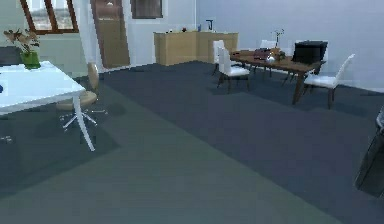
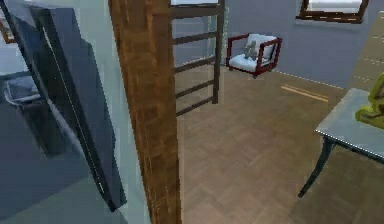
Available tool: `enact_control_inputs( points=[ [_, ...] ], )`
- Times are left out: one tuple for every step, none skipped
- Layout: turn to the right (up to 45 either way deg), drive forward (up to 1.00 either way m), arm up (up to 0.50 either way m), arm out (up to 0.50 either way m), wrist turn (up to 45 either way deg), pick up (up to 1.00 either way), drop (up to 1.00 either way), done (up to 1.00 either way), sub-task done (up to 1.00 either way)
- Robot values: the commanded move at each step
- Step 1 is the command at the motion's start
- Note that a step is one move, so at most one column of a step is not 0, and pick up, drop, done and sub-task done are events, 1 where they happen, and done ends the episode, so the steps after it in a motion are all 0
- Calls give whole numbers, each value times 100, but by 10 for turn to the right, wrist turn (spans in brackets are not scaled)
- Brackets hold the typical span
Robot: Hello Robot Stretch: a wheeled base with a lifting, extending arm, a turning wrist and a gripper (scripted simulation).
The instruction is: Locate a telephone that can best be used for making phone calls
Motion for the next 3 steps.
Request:
enact_control_inputs(
  points=[
    [0,100,0,0,0,0,0,0,0],
    [0,100,0,0,0,0,0,0,0],
    [0,100,0,0,0,0,0,0,0]
  ],
)
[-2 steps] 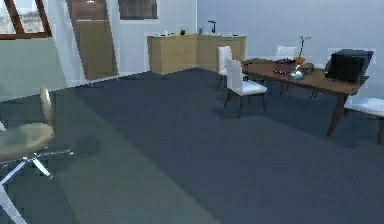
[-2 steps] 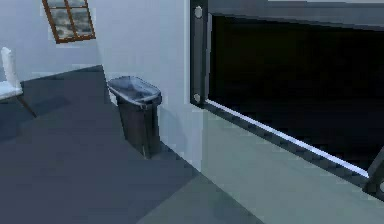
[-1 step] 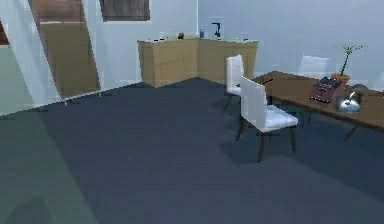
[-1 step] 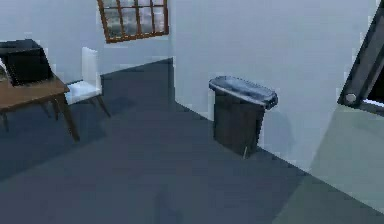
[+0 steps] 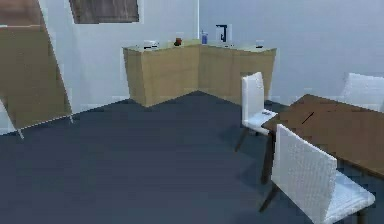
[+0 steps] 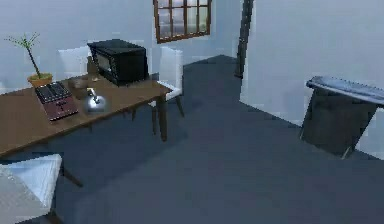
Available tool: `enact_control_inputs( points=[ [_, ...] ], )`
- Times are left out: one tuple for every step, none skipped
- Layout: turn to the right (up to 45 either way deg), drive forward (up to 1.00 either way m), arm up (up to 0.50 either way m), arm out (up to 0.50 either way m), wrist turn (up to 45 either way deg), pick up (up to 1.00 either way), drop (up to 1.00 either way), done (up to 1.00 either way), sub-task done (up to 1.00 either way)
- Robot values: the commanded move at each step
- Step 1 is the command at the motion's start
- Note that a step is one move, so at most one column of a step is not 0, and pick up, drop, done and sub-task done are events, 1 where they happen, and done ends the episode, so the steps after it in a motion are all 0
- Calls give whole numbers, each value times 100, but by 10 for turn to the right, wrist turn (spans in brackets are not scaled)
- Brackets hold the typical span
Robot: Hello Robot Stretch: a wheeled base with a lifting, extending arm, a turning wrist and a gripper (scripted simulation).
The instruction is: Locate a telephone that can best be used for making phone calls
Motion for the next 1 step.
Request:
enact_control_inputs(
  points=[
    [0,100,0,0,0,0,0,0,0]
  ],
)
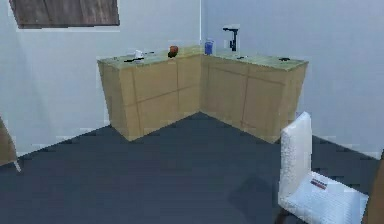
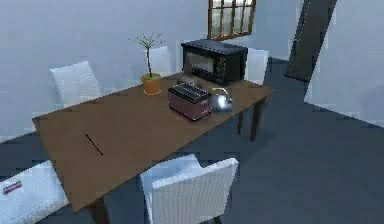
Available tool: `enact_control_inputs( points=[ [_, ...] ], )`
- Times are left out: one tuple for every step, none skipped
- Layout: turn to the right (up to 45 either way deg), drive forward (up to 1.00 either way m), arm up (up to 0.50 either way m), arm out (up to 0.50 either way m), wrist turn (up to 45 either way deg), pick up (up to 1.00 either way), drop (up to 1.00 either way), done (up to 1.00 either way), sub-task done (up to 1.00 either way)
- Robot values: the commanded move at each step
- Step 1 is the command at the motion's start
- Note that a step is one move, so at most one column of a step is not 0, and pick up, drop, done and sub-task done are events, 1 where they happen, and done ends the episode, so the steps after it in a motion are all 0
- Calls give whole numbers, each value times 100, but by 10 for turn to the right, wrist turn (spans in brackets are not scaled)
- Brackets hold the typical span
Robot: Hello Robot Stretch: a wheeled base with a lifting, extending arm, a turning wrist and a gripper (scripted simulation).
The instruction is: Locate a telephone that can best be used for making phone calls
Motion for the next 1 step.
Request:
enact_control_inputs(
  points=[
    [0,100,0,0,0,0,0,0,0]
  ],
)
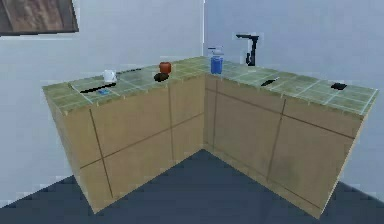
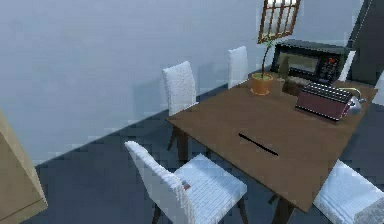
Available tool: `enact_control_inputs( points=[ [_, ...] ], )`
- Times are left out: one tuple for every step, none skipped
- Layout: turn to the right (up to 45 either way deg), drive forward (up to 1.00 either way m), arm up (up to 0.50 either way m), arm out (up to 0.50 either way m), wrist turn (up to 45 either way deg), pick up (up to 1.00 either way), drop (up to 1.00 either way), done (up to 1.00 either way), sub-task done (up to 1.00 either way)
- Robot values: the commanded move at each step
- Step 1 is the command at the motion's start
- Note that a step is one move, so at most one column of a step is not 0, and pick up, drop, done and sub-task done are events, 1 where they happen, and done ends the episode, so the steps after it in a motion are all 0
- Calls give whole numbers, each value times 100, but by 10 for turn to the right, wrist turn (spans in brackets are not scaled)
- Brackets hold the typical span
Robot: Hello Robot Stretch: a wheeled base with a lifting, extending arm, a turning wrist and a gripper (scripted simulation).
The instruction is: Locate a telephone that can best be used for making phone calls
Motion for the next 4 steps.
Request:
enact_control_inputs(
  points=[
    [90,0,0,0,0,0,0,0,0],
    [0,20,0,0,0,0,0,0,0],
    [210,0,0,0,0,0,0,0,0],
    [0,5,0,0,0,0,0,0,0]
  ],
)
